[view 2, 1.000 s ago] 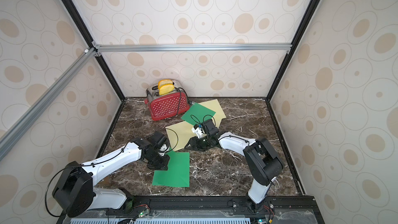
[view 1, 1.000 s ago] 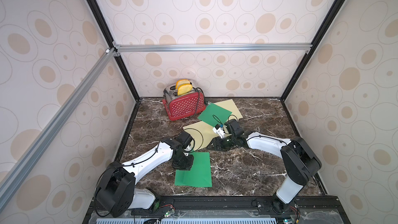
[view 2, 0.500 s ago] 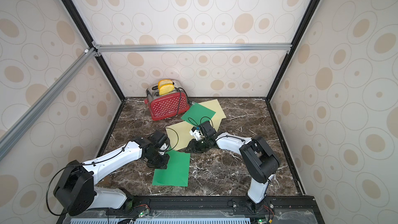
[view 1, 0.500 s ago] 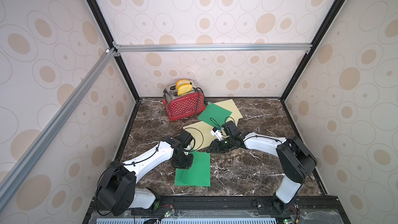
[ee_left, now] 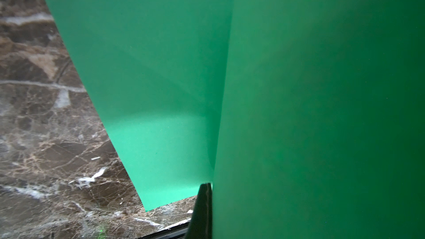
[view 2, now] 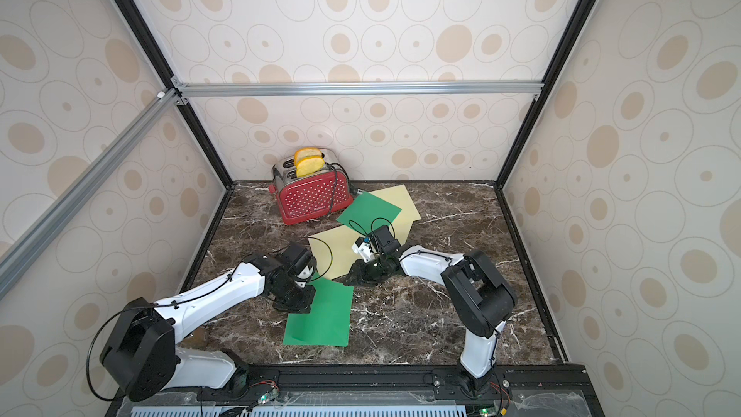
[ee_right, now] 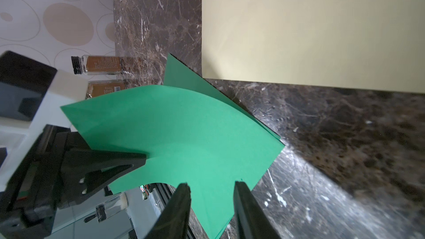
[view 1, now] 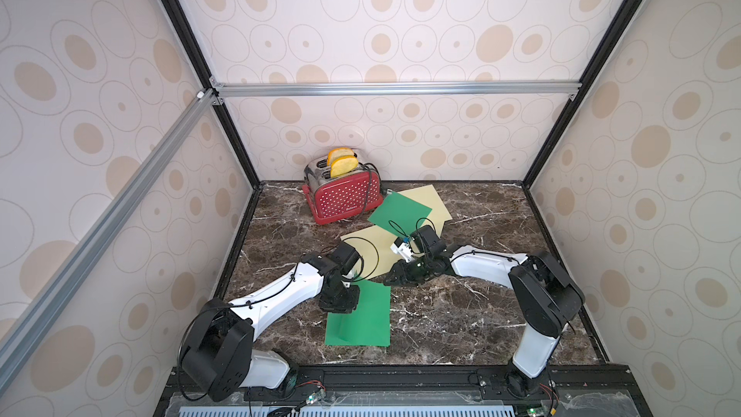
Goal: Sort the scattered colored papers by color
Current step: Place the colored paper.
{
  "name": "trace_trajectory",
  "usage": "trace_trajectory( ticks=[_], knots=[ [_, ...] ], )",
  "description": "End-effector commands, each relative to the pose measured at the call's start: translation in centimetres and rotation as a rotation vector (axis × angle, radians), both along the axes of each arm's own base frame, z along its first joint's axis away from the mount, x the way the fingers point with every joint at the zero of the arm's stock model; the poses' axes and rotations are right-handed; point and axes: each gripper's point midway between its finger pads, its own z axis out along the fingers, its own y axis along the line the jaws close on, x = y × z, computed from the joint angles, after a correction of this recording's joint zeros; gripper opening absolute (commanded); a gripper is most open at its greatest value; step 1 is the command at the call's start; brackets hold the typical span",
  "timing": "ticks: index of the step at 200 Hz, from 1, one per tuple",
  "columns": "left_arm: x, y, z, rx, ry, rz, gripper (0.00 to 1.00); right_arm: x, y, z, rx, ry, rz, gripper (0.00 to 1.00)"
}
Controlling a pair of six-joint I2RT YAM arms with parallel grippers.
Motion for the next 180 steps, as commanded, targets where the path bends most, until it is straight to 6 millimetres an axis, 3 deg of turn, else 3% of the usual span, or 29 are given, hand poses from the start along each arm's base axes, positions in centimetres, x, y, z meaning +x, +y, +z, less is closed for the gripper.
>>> trace_trajectory(
  ticks=[1, 56, 180],
  knots=[
    [1.1, -0.7, 0.7, -0.019, -0.028, 0.029, 0.0, -0.3, 0.6, 0.3, 0.006, 0.002, 0.03, 0.37],
    [1.8, -0.8, 0.7, -0.024, -0.051, 0.086, 0.0, -0.3, 0.8, 0.2, 0.002, 0.003, 0.043, 0.37],
    [0.3, -0.3, 0.0, -0.008, 0.016, 0.088, 0.0, -0.2, 1.1, 0.3, 0.005, 0.009, 0.059, 0.37]
  ],
)
